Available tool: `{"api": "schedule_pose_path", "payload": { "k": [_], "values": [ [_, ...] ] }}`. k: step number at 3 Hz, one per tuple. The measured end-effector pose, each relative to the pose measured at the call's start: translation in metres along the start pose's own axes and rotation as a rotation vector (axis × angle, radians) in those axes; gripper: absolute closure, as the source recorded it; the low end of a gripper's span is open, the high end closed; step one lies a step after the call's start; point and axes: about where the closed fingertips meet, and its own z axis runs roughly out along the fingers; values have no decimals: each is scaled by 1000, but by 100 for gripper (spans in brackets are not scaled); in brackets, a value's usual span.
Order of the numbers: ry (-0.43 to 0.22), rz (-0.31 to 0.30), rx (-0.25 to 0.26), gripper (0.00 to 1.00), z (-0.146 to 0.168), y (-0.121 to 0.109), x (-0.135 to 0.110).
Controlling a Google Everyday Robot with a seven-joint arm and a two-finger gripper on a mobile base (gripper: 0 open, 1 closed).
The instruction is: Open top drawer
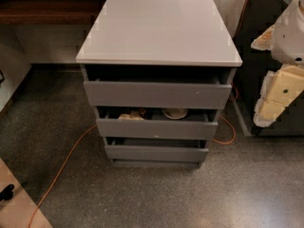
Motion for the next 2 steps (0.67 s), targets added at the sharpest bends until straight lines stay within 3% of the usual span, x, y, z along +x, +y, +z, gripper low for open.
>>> {"api": "schedule_pose_path", "payload": {
  "k": [1, 2],
  "values": [
    [0, 0, 0, 0, 0, 0, 0],
    [-44, 21, 26, 0, -1, -10, -6]
  ]
}}
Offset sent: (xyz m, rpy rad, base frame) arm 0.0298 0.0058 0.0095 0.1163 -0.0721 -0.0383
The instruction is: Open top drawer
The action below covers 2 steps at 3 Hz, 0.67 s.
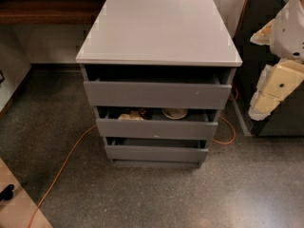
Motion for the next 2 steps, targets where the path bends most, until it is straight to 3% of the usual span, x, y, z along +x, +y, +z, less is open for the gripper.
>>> {"api": "schedule_pose_path", "payload": {
  "k": [2],
  "values": [
    [-104, -29, 68, 0, 30, -49, -22]
  ]
}}
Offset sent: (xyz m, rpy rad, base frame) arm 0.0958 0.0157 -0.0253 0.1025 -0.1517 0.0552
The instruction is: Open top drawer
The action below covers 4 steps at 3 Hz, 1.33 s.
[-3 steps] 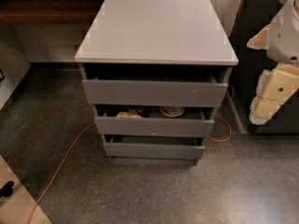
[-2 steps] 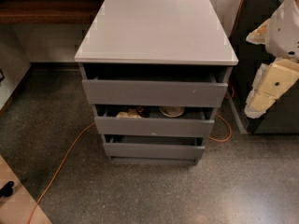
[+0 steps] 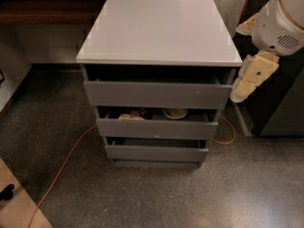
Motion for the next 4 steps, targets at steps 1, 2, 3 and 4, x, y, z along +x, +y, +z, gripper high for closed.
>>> {"api": "schedule_pose_path", "payload": {
  "k": [1, 2, 3, 4],
  "values": [
    [-29, -1, -9, 0, 28, -5, -3],
    [-38, -7, -9, 0, 59, -4, -10],
    [-34, -42, 23, 0, 99, -11, -18],
    [-36, -74, 58, 0, 139, -25, -18]
  ]
}}
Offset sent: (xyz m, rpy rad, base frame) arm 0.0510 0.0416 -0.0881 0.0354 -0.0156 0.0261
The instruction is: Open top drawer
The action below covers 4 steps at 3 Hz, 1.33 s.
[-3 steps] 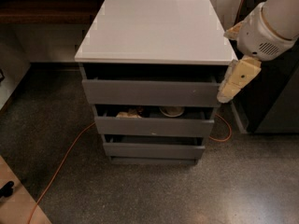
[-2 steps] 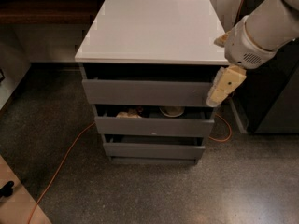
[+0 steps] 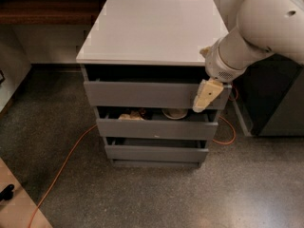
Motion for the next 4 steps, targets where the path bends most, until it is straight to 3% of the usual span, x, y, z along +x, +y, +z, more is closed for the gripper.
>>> {"api": "schedule_pose_path", "payload": {
  "k": [1, 2, 4],
  "values": [
    [-24, -53, 28, 0, 76, -6, 9],
    [-27, -54, 29, 0, 79, -7, 10],
    [-43, -54, -33, 0, 126, 1, 21]
  ]
}}
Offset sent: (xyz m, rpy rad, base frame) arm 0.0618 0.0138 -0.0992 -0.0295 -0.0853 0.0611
